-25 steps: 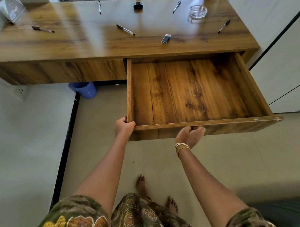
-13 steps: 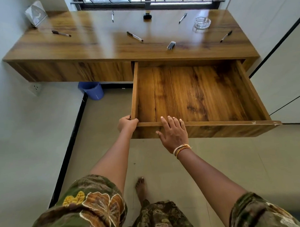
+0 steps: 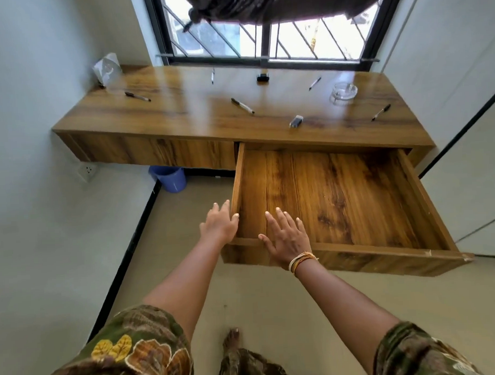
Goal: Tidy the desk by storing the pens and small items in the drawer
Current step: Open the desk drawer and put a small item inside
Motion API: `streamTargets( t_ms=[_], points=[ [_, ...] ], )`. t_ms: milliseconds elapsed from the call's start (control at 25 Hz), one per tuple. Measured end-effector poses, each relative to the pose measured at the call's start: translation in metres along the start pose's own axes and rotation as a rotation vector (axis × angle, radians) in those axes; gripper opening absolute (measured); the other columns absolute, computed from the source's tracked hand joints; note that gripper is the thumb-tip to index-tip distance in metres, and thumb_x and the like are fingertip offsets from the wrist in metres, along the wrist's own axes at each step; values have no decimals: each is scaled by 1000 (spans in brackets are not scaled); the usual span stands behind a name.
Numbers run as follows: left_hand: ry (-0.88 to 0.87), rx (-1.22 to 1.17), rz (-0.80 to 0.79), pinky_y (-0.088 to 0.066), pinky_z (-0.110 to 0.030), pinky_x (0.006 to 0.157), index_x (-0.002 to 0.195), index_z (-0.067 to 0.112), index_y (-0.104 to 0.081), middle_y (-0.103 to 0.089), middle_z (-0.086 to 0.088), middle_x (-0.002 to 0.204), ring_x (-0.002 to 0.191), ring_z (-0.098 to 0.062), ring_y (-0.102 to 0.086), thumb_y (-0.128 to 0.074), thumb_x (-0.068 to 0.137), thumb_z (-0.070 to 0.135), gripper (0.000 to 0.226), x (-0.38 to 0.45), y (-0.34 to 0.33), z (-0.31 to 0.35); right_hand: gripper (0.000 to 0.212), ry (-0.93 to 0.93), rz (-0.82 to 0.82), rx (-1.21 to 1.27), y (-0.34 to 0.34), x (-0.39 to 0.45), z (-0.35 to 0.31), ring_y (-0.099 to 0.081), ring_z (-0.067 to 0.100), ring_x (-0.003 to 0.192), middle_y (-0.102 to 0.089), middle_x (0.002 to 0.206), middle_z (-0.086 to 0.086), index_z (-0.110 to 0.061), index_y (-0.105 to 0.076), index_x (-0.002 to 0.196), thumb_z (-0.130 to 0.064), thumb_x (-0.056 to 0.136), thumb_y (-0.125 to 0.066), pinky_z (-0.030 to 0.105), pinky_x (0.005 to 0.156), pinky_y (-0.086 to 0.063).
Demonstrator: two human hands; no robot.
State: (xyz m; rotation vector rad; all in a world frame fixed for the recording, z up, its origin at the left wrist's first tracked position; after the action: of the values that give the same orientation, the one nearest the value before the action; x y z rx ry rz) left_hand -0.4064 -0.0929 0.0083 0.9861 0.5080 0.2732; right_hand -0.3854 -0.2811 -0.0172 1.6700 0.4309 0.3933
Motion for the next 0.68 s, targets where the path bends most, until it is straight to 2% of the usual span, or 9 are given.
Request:
streamTargets(
  t_ms=[80,240,480,680],
  points=[
    [-101,95,38,-22,-57,112,153,26,-19,-18,-10,160,147,-28,-19,-38,98,46,62,19,25,15,75,-6,6,17,13,36,-3,-31,32,142,-28,156,12,-23,-26,149,-64,88,-15,52,112,-28],
    [-178,148,69,-17,-61,112,153,23,-20,-18,-11,160,148,-28,-16,-38,99,45,61,83,64,39,68,-38,50,42,29,113,-9,-29,29,142,-28,156,11,-21,-24,149,-58,92,-33,51,113,-27],
    [-248,211,15,-15,-62,113,153,22,-21,-19,-11,160,148,-27,-15,-37,99,45,61,211,98,62,65,-165,75,79,35,251,-12,-30,27,141,-32,153,10,-18,-29,147,-54,93,-38,49,114,-25],
    [-347,255,-55,-12,-62,115,153,22,-18,-15,-11,161,149,-27,-11,-37,99,45,62,289,97,87,63,-305,128,91,38,325,11,-33,29,139,-36,150,13,-13,-35,144,-50,93,-41,49,113,-28]
  ],
)
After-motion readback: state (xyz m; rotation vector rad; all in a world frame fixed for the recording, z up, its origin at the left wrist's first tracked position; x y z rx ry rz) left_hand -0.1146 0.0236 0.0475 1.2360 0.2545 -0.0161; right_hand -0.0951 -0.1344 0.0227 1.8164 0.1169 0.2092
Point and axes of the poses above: each hand's wrist, its own x-axis towards the middle knuckle, its own y-axis out of the back of the hand, z = x × y, the point moved 2 cm from there along x, towards the middle knuckle
